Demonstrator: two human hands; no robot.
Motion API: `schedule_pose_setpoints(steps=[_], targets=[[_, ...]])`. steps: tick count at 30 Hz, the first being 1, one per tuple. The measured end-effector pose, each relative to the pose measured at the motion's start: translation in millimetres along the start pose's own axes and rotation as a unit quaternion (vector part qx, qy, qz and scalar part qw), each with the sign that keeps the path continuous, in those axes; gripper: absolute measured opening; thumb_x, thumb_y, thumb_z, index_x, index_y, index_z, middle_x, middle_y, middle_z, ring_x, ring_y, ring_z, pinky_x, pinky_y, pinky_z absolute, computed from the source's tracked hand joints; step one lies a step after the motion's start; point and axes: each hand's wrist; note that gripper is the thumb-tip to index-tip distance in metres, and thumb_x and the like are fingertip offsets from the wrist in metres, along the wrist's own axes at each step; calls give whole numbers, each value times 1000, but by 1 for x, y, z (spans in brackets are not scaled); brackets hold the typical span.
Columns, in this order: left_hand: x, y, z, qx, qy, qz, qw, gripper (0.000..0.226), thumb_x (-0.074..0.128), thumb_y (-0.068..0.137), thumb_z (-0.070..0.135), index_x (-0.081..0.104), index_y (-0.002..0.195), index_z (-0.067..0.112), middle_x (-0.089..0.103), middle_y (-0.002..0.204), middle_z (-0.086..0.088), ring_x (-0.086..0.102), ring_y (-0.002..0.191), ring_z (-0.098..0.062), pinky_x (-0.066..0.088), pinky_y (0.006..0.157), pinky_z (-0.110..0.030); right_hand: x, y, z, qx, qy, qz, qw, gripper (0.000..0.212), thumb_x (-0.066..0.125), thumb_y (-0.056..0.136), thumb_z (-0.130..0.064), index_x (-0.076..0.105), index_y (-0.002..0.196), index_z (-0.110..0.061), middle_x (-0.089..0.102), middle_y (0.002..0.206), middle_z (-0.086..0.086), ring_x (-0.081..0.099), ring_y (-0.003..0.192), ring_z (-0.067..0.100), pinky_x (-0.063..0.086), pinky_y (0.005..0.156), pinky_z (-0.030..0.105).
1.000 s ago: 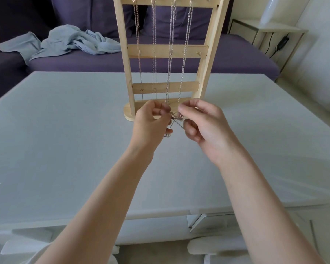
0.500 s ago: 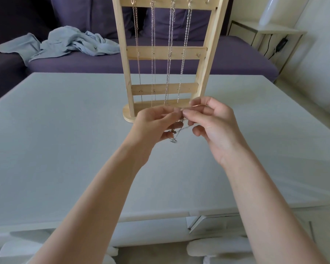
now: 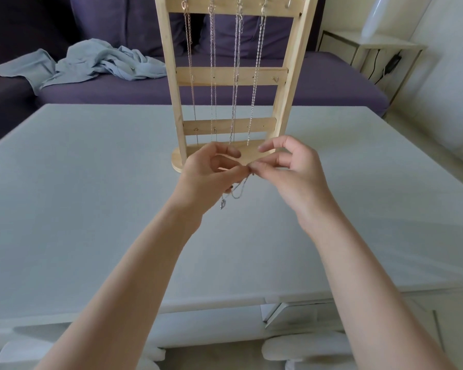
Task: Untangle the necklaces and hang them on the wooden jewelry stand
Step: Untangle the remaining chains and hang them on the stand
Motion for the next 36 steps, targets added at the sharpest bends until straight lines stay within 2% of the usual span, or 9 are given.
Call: schedule_pose_setpoints(steps=[4, 9, 13, 18, 21, 23, 27, 33, 36], targets=[[2, 0, 0, 35, 37, 10, 999, 20, 62, 83, -2, 54, 91, 15, 58, 68, 4, 53, 53, -3, 44, 51, -14, 3, 0, 1, -2, -62, 2, 998, 22, 69, 81, -10, 54, 90, -23, 69, 74, -6, 60, 69, 5, 44, 72, 22], [-1, 0, 0, -27, -28, 2, 999, 13, 56, 87, 1, 55, 88, 15, 55, 68, 4, 51, 56, -6, 47, 54, -15, 3, 0, 1, 14, -69, -22, 997, 23, 67, 83, -13, 49, 91, -25, 69, 81, -4, 61, 78, 12, 44, 75, 27], [-6, 1, 2, -100, -117, -25, 988, 9, 54, 91, 7, 57, 88, 15, 54, 72, 2, 52, 57, -8, 48, 53, -17, -3, 1, 0, 39, -8, -26, 999, 23, 63, 84, -7, 49, 97, -19, 64, 73, -7, 52, 67, 10, 41, 68, 24], [-8, 1, 1, -105, -139, -42, 984, 8, 55, 92, 8, 58, 89, 15, 56, 75, 3, 53, 60, -9, 48, 54, -18, -3, 0, 1, 22, 0, -55, 998, 25, 68, 83, -9, 51, 97, -22, 69, 79, -8, 56, 73, 5, 42, 75, 21], [-6, 0, 2, -108, -136, -52, 983, 10, 54, 92, 6, 57, 87, 15, 56, 72, 2, 53, 58, -8, 48, 53, -17, -2, -1, 1, 7, -7, -69, 998, 26, 70, 82, -9, 52, 96, -22, 69, 79, -10, 56, 73, -1, 42, 72, 11], [-4, -1, 1, -104, -118, -55, 986, 11, 54, 92, 5, 56, 88, 15, 55, 71, 2, 53, 58, -8, 48, 54, -17, -1, 0, 1, 3, -12, -69, 998, 26, 70, 81, -8, 53, 94, -22, 68, 76, -11, 56, 70, -2, 41, 69, 9], [-3, -1, 0, -73, -75, -49, 993, 10, 55, 91, 4, 57, 90, 13, 56, 71, 1, 54, 60, -8, 48, 55, -17, -1, 1, 3, 28, 13, -71, 997, 24, 65, 82, -1, 54, 91, -20, 65, 71, -7, 54, 66, 6, 43, 67, 17], [-3, -2, 1, -15, -48, -60, 997, 14, 53, 91, 2, 54, 94, 15, 58, 73, 5, 56, 63, -6, 48, 58, -17, -5, -1, 3, 90, 96, -87, 987, 27, 68, 82, -4, 54, 101, -18, 69, 86, 5, 61, 78, 11, 45, 67, 22], [-4, -2, 2, 13, -8, -61, 998, 18, 52, 90, -2, 52, 96, 15, 57, 77, 6, 57, 61, -5, 48, 58, -18, -6, -1, 3, 85, 92, -76, 989, 29, 70, 79, -4, 55, 99, -18, 69, 83, 5, 61, 72, 8, 44, 66, 21]])
Point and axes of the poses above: each hand's wrist, its own y-axis towards the middle knuckle, its own x-axis out of the palm, z = x × y
